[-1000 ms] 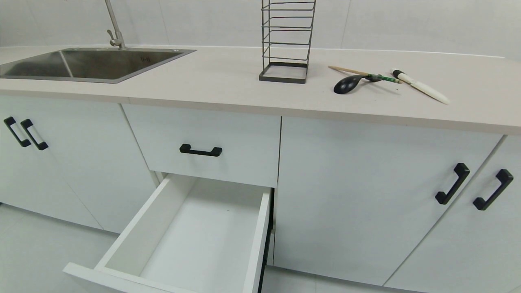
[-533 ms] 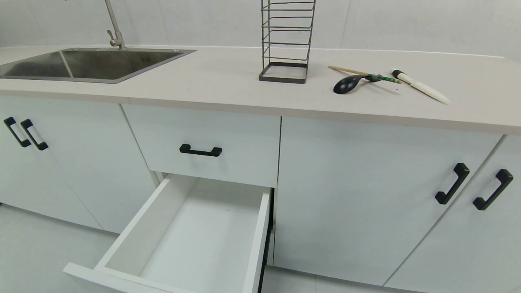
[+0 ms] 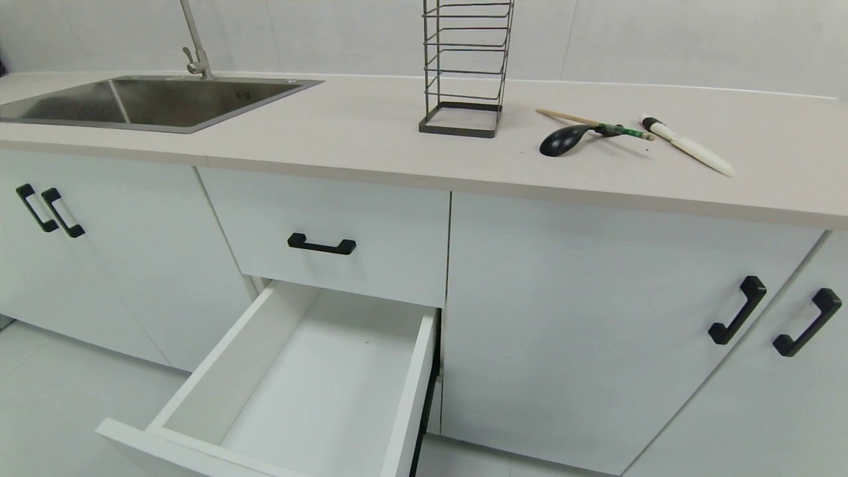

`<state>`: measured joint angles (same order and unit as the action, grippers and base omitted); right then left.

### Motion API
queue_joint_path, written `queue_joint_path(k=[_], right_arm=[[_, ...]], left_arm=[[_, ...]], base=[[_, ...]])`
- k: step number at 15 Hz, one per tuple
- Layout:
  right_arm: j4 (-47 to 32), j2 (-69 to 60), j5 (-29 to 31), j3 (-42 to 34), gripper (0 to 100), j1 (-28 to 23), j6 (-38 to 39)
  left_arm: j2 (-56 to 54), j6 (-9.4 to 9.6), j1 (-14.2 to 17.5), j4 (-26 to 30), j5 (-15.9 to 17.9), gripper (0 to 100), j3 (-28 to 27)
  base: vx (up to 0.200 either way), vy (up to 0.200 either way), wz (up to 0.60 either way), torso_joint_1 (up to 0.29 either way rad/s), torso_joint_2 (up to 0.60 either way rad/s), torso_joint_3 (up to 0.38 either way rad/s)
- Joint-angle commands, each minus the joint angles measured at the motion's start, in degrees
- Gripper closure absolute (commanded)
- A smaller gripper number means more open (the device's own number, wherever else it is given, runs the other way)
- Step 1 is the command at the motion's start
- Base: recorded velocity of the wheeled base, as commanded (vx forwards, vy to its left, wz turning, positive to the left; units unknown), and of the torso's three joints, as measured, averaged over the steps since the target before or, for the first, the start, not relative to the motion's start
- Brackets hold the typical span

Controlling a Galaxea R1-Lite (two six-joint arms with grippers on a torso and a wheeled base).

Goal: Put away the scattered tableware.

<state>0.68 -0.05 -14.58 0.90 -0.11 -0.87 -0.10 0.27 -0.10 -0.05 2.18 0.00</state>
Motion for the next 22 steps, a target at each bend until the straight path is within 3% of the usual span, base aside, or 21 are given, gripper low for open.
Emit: queue_joint_path(k=[1, 9, 14, 22], right_arm=[[0.0, 0.0, 0.1, 0.0, 100, 0.0, 0.0], [0.0, 0.0, 0.2, 0.0, 100, 0.0, -0.5], [0.1, 0.0, 0.2, 0.0, 100, 0.0, -0.5], [0.0, 0.0, -0.2, 0.0, 100, 0.0, -0.4]], left_arm=[[0.1, 0.00, 0.0, 0.0, 0.0, 0, 0.0], [0.1, -0.09, 0.0, 0.0, -0.1, 0, 0.0], [0.1, 0.00, 0.0, 0.0, -0.2, 0, 0.0], [0.1, 0.00, 0.0, 0.0, -0.2, 0, 0.0]], base=[[0.000, 0.000, 0.00, 0.000, 0.00, 0.000], [0.000, 0.000, 0.07, 0.000, 0.00, 0.000], [0.000, 0.000, 0.00, 0.206, -0.11, -0.099], [0.000, 0.000, 0.00, 0.231, -0.56, -0.221]])
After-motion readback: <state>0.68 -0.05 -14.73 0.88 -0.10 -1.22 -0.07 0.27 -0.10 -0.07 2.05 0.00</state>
